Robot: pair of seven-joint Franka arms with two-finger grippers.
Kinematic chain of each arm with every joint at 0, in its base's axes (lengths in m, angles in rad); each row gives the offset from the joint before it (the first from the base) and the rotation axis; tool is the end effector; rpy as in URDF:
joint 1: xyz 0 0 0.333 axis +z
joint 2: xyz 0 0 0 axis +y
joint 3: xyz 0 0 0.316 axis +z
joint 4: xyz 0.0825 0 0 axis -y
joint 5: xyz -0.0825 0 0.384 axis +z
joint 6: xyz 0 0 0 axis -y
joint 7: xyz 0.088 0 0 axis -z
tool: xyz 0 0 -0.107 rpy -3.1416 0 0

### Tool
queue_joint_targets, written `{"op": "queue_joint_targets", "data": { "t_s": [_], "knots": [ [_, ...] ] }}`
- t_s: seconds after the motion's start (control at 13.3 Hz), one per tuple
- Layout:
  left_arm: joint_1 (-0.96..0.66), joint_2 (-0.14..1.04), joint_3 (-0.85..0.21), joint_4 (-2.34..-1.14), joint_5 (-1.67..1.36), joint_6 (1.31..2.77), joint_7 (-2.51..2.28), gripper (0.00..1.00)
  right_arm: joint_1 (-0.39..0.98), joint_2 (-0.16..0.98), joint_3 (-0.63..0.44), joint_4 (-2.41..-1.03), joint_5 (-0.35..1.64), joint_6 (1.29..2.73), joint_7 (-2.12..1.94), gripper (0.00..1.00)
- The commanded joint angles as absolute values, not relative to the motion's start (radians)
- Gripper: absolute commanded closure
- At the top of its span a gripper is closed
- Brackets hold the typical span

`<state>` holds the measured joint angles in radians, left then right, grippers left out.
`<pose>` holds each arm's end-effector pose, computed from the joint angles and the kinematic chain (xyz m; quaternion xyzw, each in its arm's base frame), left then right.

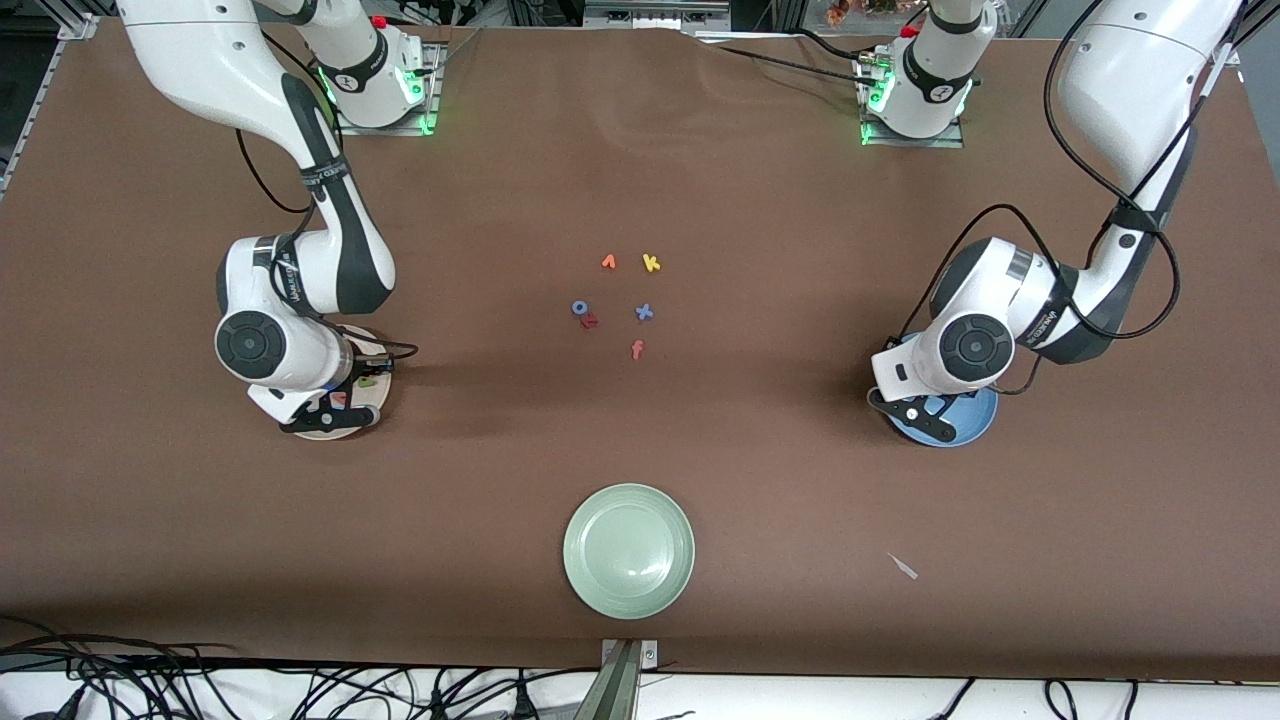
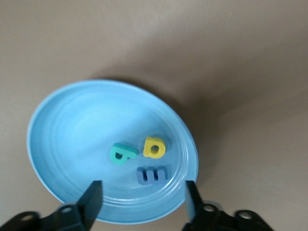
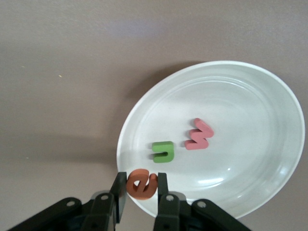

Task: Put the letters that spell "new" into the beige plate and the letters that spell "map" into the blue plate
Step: 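Drop the yellow letter on the blue plate while the right gripper drops the e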

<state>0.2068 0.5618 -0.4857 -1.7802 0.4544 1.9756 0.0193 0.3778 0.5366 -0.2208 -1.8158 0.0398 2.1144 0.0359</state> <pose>0.6119 -0.1248 0.2502 -0.9561 0.2506 0.1281 0.0814 0.6154 0.1070 0.2329 0.9912 0.0566 -0.1074 0.0522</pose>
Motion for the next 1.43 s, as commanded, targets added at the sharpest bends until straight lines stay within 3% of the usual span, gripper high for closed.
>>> {"op": "queue_joint_targets", "data": {
  "t_s": [0.0, 0.3, 0.6, 0.83, 0.98, 1.35],
  "knots": [
    [0.209, 0.519, -0.535, -1.714, 0.468, 1.953, 0.025, 0.00, 0.379, 0.532, -0.221, -1.806, 0.031, 2.103, 0.041, 0.00],
    [0.206, 0.508, -0.618, -1.496, 0.468, 1.706, 0.026, 0.00, 0.391, 0.528, -0.213, -1.755, 0.038, 2.047, 0.060, 0.00],
    [0.212, 0.503, -0.643, -1.321, 0.433, 1.629, 0.025, 0.00, 0.397, 0.526, -0.183, -1.721, 0.048, 1.997, 0.119, 0.00],
    [0.209, 0.471, -0.647, -1.198, 0.408, 1.484, 0.009, 0.00, 0.397, 0.523, -0.131, -1.646, 0.048, 1.884, 0.221, 0.00],
    [0.218, 0.398, -0.637, -1.187, 0.361, 1.468, -0.026, 0.00, 0.399, 0.517, -0.114, -1.597, 0.046, 1.792, 0.242, 0.00],
    [0.221, 0.382, -0.632, -1.186, 0.360, 1.466, -0.066, 0.00, 0.402, 0.486, -0.120, -1.523, 0.048, 1.700, 0.222, 0.00]
  ]
}}
